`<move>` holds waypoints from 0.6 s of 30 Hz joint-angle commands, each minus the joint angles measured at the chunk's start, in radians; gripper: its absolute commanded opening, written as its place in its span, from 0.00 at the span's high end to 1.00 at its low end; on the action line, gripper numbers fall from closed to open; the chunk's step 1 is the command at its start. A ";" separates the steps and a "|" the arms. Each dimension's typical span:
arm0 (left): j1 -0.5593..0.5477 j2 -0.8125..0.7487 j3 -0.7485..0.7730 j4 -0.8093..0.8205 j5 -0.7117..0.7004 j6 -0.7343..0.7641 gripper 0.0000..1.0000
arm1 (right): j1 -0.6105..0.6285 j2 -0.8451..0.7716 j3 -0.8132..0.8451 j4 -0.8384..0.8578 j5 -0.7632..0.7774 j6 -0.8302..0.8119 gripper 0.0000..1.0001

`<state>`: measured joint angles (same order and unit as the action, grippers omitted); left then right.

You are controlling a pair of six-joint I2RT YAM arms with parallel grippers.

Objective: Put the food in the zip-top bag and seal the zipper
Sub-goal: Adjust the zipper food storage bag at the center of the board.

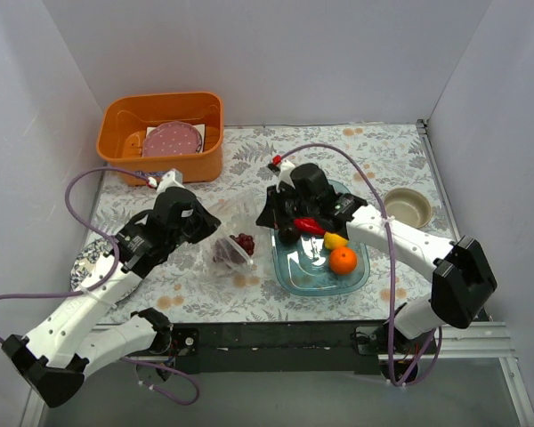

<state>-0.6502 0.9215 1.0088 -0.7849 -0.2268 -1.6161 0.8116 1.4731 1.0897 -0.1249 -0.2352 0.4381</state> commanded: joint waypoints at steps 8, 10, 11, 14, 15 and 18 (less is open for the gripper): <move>-0.003 -0.075 0.292 -0.326 -0.385 -0.065 1.00 | 0.004 0.099 0.426 -0.009 -0.400 0.083 0.99; -0.002 -0.075 0.310 -0.355 -0.398 -0.071 1.00 | 0.003 0.116 0.437 0.004 -0.401 0.094 0.99; -0.003 -0.075 0.320 -0.367 -0.401 -0.082 1.00 | 0.003 0.127 0.447 -0.001 -0.404 0.094 0.99; -0.002 -0.087 0.338 -0.360 -0.395 -0.082 1.00 | 0.004 0.161 0.458 0.007 -0.426 0.106 0.99; -0.002 -0.088 0.343 -0.355 -0.391 -0.071 1.00 | 0.004 0.174 0.444 0.013 -0.426 0.109 0.99; -0.003 -0.073 0.369 -0.336 -0.378 -0.045 1.00 | 0.003 0.187 0.403 0.013 -0.371 0.100 0.99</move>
<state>-0.6502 0.8429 1.3170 -1.1275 -0.5694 -1.6810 0.8127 1.6566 1.5051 -0.1398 -0.6125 0.5285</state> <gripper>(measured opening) 0.010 0.024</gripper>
